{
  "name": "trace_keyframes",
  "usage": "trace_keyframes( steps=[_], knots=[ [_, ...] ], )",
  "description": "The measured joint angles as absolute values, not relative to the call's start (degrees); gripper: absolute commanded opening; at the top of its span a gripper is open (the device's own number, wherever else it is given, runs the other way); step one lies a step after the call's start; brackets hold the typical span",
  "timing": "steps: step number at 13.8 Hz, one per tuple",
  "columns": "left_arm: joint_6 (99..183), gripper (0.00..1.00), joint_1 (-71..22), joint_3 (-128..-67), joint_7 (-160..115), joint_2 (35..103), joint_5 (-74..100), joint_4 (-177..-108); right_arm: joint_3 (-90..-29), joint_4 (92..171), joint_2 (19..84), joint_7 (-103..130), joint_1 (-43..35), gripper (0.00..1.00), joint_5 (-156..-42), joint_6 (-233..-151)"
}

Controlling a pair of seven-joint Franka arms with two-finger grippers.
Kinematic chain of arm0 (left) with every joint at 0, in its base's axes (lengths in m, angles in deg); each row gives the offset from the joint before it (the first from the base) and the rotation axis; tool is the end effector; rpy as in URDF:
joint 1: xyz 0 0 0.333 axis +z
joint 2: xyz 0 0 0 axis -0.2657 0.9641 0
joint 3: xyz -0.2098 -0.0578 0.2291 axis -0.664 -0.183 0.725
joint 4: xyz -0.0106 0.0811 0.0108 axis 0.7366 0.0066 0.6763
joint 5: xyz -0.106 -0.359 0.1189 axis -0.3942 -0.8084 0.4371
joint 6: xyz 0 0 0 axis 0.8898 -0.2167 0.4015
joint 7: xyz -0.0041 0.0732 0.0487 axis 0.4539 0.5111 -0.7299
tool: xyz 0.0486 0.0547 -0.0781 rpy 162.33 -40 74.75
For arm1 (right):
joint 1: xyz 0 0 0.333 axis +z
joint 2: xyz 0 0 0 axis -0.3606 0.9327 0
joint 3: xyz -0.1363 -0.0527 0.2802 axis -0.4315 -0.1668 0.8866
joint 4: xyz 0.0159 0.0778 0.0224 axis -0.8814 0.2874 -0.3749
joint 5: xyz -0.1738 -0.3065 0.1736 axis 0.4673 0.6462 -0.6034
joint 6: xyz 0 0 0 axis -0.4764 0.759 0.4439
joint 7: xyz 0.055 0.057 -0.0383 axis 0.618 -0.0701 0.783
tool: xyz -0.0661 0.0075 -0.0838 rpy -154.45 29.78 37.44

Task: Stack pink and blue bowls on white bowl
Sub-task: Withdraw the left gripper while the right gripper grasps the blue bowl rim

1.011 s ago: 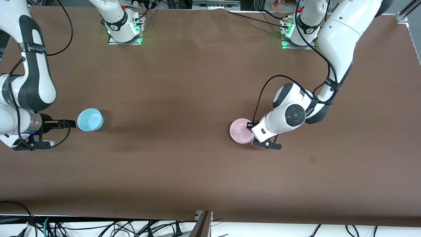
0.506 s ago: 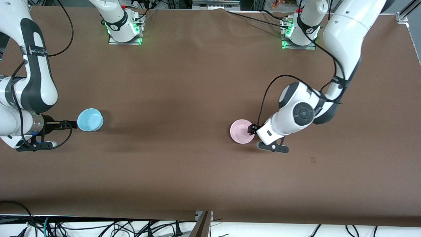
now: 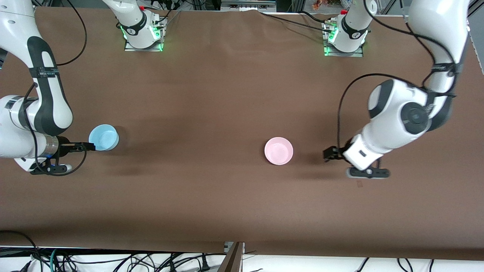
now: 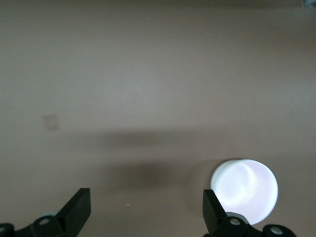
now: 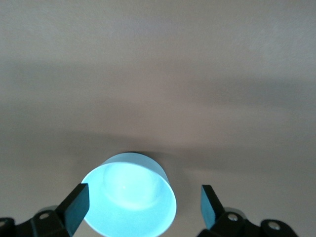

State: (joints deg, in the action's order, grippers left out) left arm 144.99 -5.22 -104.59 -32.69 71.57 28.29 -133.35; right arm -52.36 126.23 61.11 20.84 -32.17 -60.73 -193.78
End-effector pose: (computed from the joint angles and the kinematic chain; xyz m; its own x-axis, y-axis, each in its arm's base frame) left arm 0.6773 -0.1348 0.3896 0.9977 0.0321 0.0593 0.0241 -0.9911 0.1308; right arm 0.6569 -0.1104 0.2622 0.9825 0.0627 -0.1753 0.0566 -0.9976 -0.0396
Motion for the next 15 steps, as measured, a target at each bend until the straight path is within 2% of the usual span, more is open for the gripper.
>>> trace_keyframes(
  steps=[3,7,10,11,13,15],
  knots=[
    [143.15,1.00,-2.20,-104.56,-27.92,71.21,28.39,-132.92,-53.74,130.41,61.06,21.41,-32.31,1.00,-62.26,-197.79],
    [132.34,1.00,-2.10,-105.70,-24.13,71.17,28.40,-131.25,-55.34,133.14,60.78,23.05,-32.45,1.00,-64.51,-198.57],
    [122.32,1.00,-2.25,-106.66,-22.30,70.54,28.44,-124.05,-56.20,135.53,60.03,24.43,-32.47,0.99,-66.02,-198.95],
    [118.29,1.00,-2.05,-106.58,-21.49,70.12,28.45,-120.34,-56.61,136.41,59.78,25.65,-32.47,0.87,-66.98,-199.59],
    [112.80,1.00,-1.53,-105.81,-20.83,69.37,28.49,-113.83,-57.49,138.10,59.47,28.01,-32.52,0.56,-68.43,-201.28],
    [110.94,1.00,-0.68,-104.40,-20.25,69.01,28.80,-110.68,-57.78,138.72,59.43,28.86,-32.61,0.42,-68.69,-201.95]
  ],
)
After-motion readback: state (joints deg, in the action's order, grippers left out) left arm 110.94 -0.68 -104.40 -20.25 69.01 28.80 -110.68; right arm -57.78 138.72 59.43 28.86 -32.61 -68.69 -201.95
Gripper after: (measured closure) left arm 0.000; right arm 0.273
